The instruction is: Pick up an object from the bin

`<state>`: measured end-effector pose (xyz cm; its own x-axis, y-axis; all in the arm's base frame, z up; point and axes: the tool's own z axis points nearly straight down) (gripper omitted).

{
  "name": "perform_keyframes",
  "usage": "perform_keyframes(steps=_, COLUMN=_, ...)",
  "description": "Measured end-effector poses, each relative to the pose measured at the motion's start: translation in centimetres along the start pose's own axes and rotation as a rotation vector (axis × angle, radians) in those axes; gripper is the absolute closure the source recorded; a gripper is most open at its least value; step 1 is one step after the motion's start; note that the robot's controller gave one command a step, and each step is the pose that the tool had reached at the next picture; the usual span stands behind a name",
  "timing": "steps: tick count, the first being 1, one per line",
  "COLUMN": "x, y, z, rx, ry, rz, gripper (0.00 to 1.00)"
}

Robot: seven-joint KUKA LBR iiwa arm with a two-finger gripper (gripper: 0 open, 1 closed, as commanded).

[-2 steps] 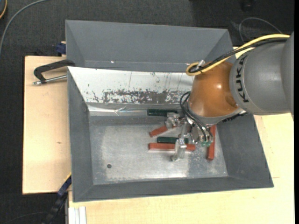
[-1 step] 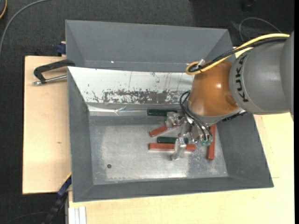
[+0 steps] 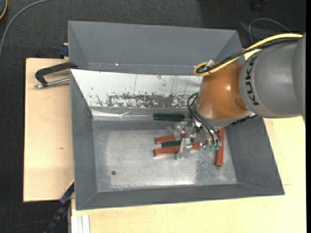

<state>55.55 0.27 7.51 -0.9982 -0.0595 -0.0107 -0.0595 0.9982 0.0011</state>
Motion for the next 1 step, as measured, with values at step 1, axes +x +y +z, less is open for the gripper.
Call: perform_keyframes(steps=1, x=-0.23, y=0.05, z=-2.73, rx=0.0, ry=0.001, rz=0.002, gripper=1.0)
